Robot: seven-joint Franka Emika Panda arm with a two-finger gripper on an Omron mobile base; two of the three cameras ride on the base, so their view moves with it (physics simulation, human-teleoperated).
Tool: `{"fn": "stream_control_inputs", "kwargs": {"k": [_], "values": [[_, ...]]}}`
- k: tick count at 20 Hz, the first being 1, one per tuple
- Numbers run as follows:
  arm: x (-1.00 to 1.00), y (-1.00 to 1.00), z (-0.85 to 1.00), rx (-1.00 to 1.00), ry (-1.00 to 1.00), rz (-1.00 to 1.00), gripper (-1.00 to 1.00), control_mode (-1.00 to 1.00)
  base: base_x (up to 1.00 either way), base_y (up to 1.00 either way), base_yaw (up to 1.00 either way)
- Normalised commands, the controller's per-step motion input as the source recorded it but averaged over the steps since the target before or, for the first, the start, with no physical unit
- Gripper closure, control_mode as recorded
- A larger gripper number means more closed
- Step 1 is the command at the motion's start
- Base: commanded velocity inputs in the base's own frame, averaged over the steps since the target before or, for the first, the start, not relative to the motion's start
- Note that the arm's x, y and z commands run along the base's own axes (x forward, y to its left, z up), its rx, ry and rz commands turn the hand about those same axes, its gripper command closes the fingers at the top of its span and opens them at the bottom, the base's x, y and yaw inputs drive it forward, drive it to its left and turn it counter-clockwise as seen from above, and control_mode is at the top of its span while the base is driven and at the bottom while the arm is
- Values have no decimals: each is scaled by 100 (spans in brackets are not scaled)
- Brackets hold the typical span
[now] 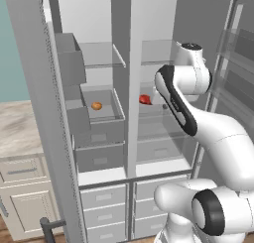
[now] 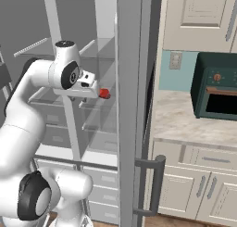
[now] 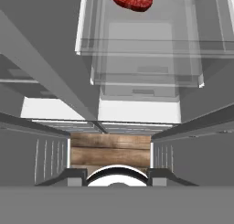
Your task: There's a steak in the fridge that needs to be moved to the freezer for freezing. Pick up the steak from the fridge, place it on any shelf in the freezer, and close the fridge and freezer doors when done.
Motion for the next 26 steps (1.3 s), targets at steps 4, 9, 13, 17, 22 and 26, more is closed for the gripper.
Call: {"fn": "stream_control_inputs", "kwargs": {"k": [4, 9, 13, 17, 22, 26], "values": [[-28, 0, 0, 0, -2, 1, -100, -100, 0, 0, 0], [-45, 2, -4, 0, 3, 5, -100, -100, 0, 0, 0], [-14, -9, 0, 0, -6, 8, -100, -100, 0, 0, 0], [0, 0, 0, 0, -14, 18, -100, -100, 0, 0, 0], [40, -11, -3, 5, -14, 18, -100, -100, 0, 0, 0], [54, -2, -17, 3, -18, 13, -100, -100, 0, 0, 0]]}}
